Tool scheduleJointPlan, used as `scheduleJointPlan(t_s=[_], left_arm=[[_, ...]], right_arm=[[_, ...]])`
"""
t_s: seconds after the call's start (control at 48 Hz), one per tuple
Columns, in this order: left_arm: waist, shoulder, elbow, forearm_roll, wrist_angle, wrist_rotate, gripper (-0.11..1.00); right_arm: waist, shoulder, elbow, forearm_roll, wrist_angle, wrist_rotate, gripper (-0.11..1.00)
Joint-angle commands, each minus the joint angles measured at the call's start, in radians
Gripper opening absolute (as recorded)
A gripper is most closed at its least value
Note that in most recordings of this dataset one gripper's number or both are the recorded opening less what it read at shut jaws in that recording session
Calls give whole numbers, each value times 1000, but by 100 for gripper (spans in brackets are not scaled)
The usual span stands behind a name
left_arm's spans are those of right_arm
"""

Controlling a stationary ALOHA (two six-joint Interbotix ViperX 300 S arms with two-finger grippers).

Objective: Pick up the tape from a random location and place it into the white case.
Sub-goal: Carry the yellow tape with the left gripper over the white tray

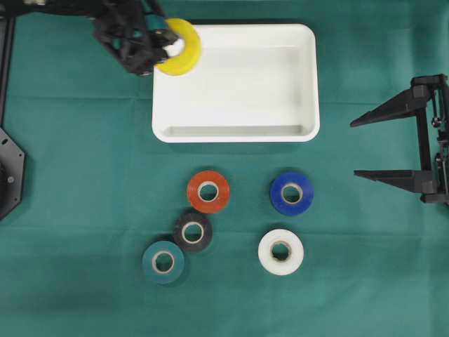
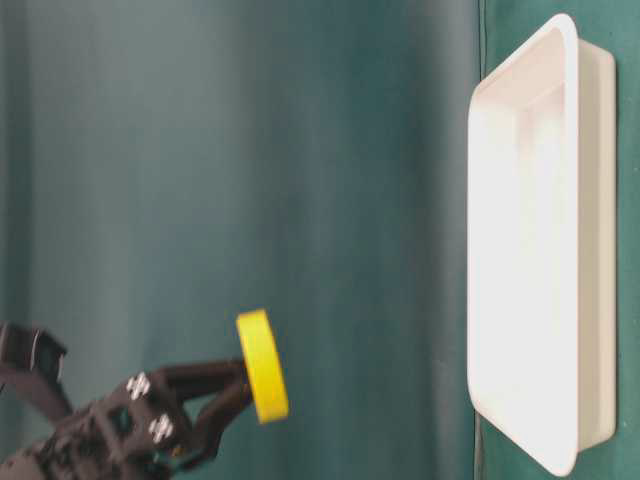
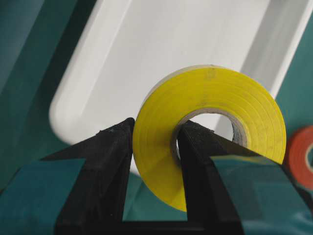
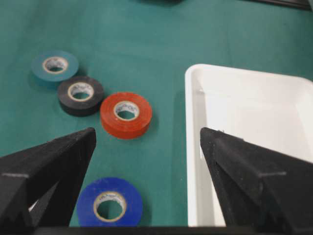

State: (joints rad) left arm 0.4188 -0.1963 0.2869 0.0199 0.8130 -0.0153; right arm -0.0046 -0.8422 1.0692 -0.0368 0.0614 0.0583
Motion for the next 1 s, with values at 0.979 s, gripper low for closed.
scheduleJointPlan(t_s=[0.979], left_arm=[[-15, 196, -255, -2, -9, 3, 23]], right_arm=[[0, 3, -28, -8, -5, -2, 90]])
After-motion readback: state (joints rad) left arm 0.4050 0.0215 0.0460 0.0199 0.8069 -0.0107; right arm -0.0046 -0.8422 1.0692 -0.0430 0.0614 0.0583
